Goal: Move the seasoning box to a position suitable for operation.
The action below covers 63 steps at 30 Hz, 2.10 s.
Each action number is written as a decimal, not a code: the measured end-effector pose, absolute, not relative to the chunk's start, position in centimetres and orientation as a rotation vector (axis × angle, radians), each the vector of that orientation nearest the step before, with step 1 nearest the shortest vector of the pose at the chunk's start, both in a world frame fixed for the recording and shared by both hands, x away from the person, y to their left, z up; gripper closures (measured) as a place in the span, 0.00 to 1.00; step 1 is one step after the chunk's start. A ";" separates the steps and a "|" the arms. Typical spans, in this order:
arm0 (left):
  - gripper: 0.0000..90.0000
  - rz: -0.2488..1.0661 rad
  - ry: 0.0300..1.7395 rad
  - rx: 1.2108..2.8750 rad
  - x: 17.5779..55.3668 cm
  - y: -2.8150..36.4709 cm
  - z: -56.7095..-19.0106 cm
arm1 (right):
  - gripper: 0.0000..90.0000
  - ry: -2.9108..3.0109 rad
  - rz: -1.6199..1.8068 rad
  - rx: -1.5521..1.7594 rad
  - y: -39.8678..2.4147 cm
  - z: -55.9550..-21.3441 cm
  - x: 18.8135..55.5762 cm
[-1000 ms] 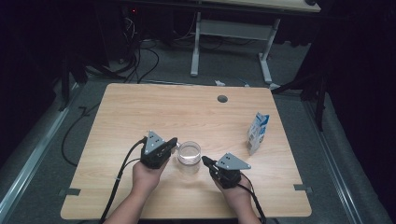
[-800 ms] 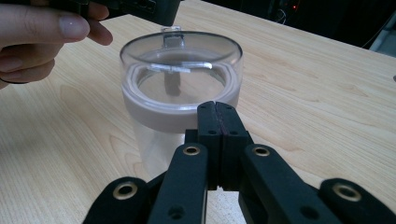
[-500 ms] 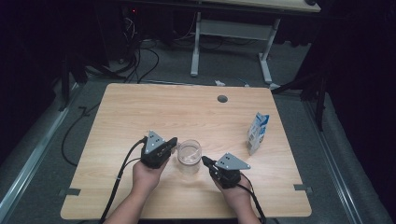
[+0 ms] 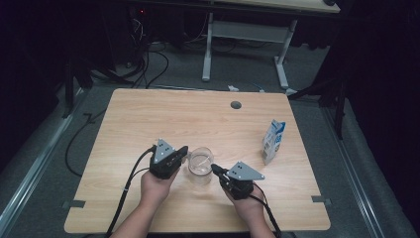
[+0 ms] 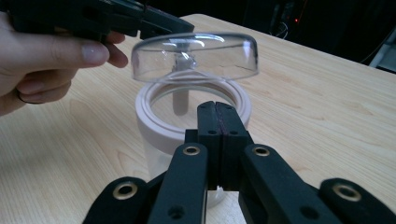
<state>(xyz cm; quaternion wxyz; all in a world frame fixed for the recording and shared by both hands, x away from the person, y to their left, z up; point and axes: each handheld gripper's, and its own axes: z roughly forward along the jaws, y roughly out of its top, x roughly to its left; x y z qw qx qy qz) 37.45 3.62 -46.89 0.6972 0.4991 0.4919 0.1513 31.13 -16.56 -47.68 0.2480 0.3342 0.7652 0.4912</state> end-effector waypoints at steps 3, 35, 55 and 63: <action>1.00 0.324 1.088 1.134 37.0 4.0 -46.8 | 1.00 2.085 1.344 0.896 -16.3 -47.4 31.1; 1.00 0.188 1.069 1.138 31.3 3.7 -48.7 | 1.00 2.083 1.355 0.872 -15.9 -47.1 30.6; 1.00 0.189 1.060 1.093 31.3 3.7 -47.8 | 1.00 2.079 1.349 0.902 -15.3 -47.8 31.0; 1.00 0.201 1.065 1.065 31.8 4.1 -47.3 | 1.00 2.076 1.352 0.885 -15.3 -47.9 31.0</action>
